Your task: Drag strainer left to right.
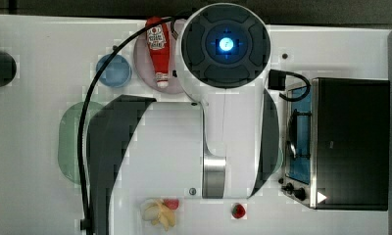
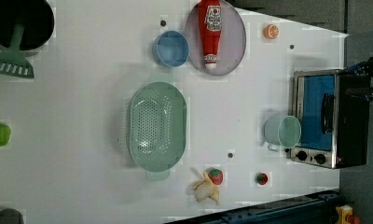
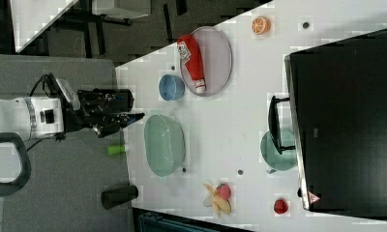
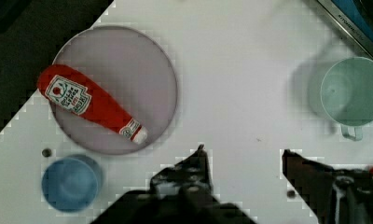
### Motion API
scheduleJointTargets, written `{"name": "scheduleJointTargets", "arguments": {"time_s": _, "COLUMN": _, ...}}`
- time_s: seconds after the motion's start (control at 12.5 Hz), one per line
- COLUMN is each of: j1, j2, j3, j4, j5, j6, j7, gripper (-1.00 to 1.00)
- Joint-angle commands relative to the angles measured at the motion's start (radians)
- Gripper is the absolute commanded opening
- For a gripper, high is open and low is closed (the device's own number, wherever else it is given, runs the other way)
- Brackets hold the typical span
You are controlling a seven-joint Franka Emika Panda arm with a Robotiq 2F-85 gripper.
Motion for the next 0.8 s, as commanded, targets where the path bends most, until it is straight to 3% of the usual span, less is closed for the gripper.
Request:
{"name": "scheduleJointTargets", "arguments": {"time_s": 0.08, "j1": -0.01, "j2": -0.457, "j3": -0.041, "j4": -0.238, "j5": -0.014, "j6": -0.202, "j7": 0.09, "gripper": 0.59}}
{"name": "scheduleJointTargets", "arguments": {"time_s": 0.24, "j1": -0.011, "j2": -0.457, "j3": -0.043, "j4": -0.239, "j5": -0.012, "j6": -0.203, "j7": 0.094, "gripper": 0.99}}
{"name": "scheduleJointTargets", "arguments": {"time_s": 0.56, "j1": 0.036, "j2": -0.424, "j3": 0.043, "j4": -0.242, "j5": 0.084, "j6": -0.193, "j7": 0.102, "gripper": 1.0}}
{"name": "scheduleJointTargets", "arguments": {"time_s": 0.8, "j1": 0.056, "j2": -0.355, "j3": 0.184, "j4": -0.243, "j5": 0.092, "j6": -0.138, "j7": 0.278, "gripper": 1.0}}
